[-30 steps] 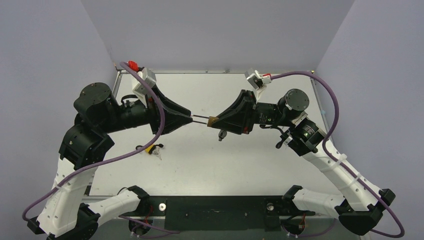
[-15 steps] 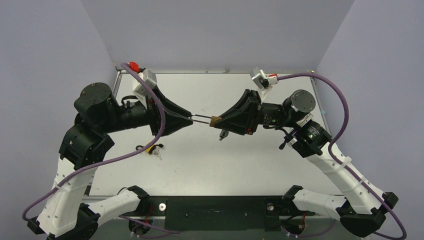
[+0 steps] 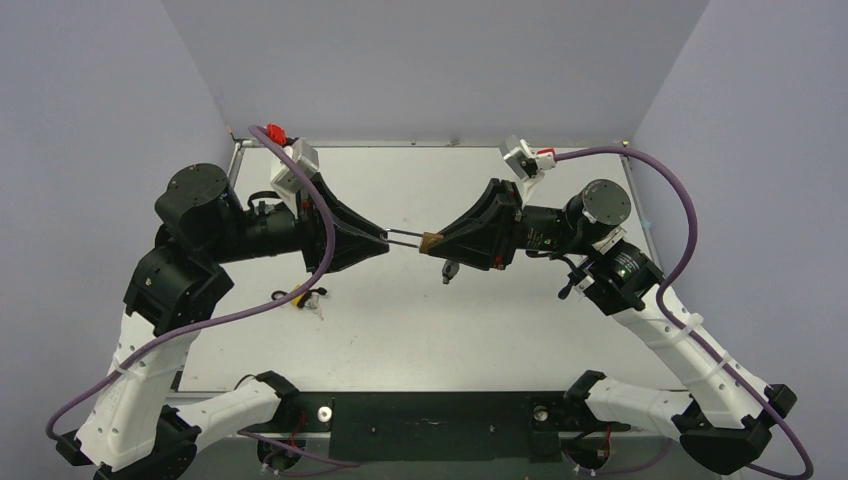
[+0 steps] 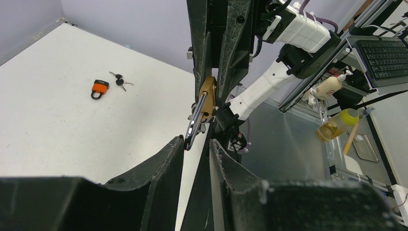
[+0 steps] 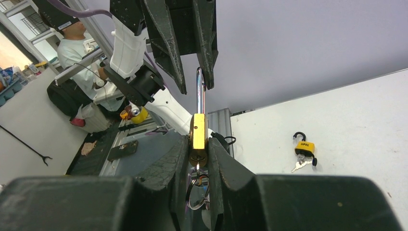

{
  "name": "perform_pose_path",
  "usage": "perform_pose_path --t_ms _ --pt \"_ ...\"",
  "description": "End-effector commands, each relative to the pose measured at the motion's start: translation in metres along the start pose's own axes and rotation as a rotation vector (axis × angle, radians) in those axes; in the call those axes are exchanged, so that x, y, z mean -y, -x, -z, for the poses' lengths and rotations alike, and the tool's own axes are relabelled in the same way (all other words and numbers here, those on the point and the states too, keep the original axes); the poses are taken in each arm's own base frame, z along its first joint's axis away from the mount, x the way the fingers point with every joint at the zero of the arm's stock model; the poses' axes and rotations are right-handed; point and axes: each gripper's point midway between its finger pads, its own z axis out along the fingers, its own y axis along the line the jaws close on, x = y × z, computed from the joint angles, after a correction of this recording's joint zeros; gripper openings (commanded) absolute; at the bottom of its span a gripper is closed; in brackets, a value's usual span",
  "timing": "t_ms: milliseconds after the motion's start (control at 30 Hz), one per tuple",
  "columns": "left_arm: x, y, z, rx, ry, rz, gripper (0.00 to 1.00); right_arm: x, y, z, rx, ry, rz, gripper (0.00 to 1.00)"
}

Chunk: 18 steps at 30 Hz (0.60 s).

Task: Lock with the key
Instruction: Lock the lock.

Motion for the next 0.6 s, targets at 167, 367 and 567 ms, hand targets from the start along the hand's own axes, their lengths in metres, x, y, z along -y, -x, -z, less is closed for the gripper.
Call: perform_pose_path --t_ms 167,367,567 --pt "0.0120 0.0115 -0.0030 0.046 -0.071 -0.018 0.20 -0.0155 0.0177 0.0025 0.048 0.034 0.073 0.00" --pt "0.0142 0.0130 -0.0031 0.053 -0.082 -0.012 0.19 -0.0128 0.0120 0.0032 0.026 0.026 0.071 0.00" --pt "0.0132 0.0132 -0.0039 0.055 -0.080 -0.008 0.19 -0.0140 0.0099 0.0048 0.018 0.025 0.069 0.00"
